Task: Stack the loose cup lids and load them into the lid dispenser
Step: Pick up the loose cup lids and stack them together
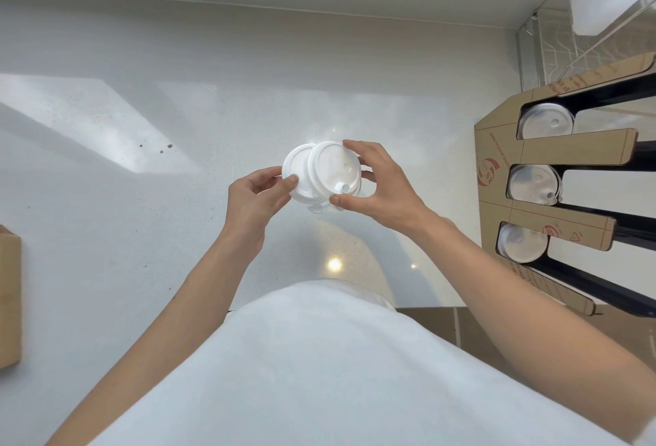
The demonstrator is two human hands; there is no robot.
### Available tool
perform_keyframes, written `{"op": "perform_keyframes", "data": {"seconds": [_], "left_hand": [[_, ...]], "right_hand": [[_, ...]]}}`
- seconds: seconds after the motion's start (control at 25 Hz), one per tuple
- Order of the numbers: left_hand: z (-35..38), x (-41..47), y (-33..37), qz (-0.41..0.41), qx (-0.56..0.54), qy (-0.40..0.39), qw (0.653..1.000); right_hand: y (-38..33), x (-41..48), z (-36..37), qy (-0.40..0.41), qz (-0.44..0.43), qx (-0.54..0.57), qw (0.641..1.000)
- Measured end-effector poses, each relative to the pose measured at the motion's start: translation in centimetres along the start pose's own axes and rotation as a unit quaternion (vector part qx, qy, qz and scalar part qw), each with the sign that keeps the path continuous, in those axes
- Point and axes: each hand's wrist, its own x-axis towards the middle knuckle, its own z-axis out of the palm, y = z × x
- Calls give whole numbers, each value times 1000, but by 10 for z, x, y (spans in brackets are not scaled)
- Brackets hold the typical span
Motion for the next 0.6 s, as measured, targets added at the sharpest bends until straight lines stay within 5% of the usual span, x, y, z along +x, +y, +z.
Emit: {"op": "perform_keyframes", "data": {"seconds": [0.32, 0.6], "left_hand": [[-3, -1, 0, 14, 1, -3, 1000], [-3, 2, -5, 7, 28, -18, 999]], "right_hand": [[-12, -5, 6, -26, 32, 70, 997], [-9, -5, 18, 40, 60, 117, 991]]}}
